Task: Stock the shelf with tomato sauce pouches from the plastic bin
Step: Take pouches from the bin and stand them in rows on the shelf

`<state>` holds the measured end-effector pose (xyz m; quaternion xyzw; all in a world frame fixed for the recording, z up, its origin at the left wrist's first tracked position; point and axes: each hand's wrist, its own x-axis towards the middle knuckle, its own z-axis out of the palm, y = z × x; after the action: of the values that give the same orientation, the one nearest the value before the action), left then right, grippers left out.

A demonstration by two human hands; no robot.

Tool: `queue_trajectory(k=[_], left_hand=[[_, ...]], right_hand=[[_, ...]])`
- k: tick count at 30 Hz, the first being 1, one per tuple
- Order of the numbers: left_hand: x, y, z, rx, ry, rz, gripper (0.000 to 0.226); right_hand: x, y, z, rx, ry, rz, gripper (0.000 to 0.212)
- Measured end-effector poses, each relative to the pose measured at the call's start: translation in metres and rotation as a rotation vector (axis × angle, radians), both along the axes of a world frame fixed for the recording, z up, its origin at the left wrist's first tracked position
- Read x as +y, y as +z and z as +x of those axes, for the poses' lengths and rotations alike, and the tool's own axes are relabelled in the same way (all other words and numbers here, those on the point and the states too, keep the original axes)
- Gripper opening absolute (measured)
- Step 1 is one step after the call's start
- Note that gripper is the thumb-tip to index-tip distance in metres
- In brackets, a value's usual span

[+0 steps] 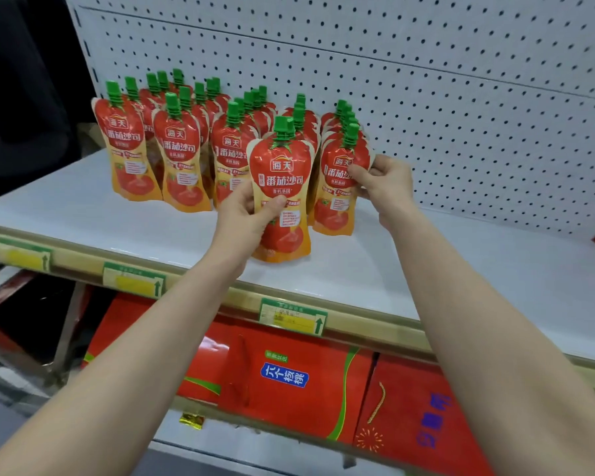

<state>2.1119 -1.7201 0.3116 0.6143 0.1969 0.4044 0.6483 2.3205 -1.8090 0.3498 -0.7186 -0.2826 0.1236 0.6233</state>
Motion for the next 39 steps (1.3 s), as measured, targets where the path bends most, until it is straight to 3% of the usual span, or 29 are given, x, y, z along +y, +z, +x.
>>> queue_trajectory(k=[4, 7, 10, 12, 14, 17, 20, 25, 28, 32, 39], left_hand=[[-0.008, -0.002, 0.006, 0.016, -0.017, 0.017, 0.025], [-0.018, 0.0, 0.012, 0.027, -0.049, 0.02, 0.026], [-0.036, 0.002, 0.022, 0.034, -0.114, 0.026, 0.028], [-0.052, 0.005, 0.03, 0.043, -0.14, 0.04, 0.031], [-0.072, 0.008, 0.036, 0.05, -0.175, 0.062, 0.031], [-0.1, 0.008, 0.046, 0.069, -0.215, 0.111, 0.028], [-0.114, 0.008, 0.055, 0.144, -0.121, 0.301, 0.029], [-0.09, 0.027, 0.075, 0.281, 0.23, 0.882, 0.035], [-0.06, 0.056, 0.097, 0.312, 0.37, 1.085, 0.037], [-0.015, 0.095, 0.126, 0.387, 0.375, 1.094, 0.033], [0.026, 0.105, 0.143, 0.538, 0.154, 1.098, 0.042]], right_hand=[[-0.014, 0.002, -0.006, -0.104, -0.092, -0.015, 0.033], [-0.033, 0.013, -0.021, -0.171, -0.211, 0.04, 0.024], [-0.058, 0.028, -0.044, -0.068, 0.101, 0.051, 0.02], [-0.075, 0.034, -0.053, -0.107, 0.275, -0.018, 0.016], [-0.092, 0.034, -0.055, -0.126, 0.306, -0.011, 0.002], [-0.121, 0.034, -0.043, -0.112, 0.27, 0.004, 0.009], [-0.148, 0.034, -0.023, -0.088, 0.199, 0.031, 0.009], [-0.156, 0.035, 0.022, -0.094, 0.04, 0.02, 0.005], [-0.133, 0.035, 0.046, -0.095, -0.029, -0.001, 0.017], [-0.081, 0.032, 0.078, -0.1, -0.073, -0.034, 0.012], [-0.002, 0.013, 0.13, -0.206, -0.129, -0.153, 0.014]])
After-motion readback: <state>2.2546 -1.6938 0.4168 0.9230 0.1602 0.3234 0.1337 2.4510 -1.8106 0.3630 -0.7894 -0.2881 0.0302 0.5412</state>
